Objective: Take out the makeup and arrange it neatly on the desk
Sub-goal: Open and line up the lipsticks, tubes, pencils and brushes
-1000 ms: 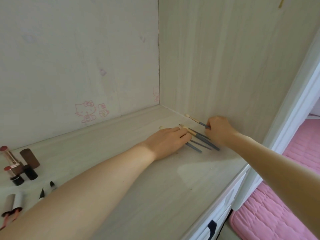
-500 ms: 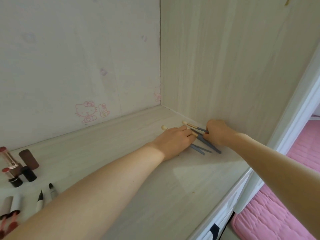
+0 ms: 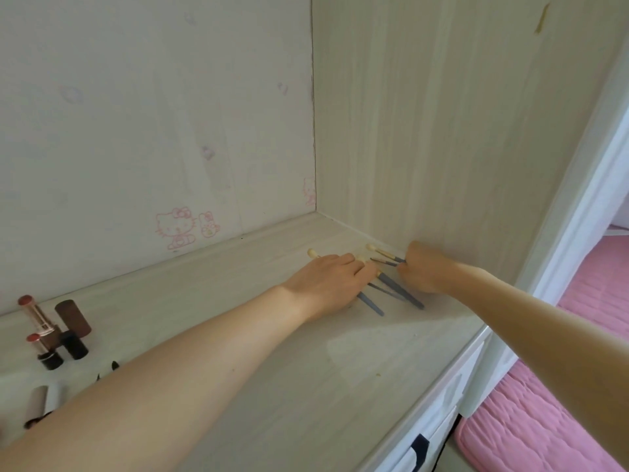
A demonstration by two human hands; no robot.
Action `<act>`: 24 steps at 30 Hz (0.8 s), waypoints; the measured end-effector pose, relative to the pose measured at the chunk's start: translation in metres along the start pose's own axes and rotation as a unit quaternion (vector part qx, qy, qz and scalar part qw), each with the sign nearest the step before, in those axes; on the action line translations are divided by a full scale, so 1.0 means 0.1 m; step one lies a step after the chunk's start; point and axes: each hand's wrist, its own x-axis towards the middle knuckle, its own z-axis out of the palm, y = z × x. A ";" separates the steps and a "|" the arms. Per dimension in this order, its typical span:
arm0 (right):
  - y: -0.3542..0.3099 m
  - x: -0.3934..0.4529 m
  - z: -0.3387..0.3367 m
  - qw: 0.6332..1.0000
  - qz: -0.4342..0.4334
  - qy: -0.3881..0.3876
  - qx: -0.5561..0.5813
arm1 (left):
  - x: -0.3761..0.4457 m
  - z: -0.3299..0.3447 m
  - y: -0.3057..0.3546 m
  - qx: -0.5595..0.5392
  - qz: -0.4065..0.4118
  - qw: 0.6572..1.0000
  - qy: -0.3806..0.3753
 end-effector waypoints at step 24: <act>-0.60 -0.75 -0.03 0.998 -0.052 -0.014 -0.030 | -1.37 -0.56 -0.21 -0.024 -0.016 0.982 0.187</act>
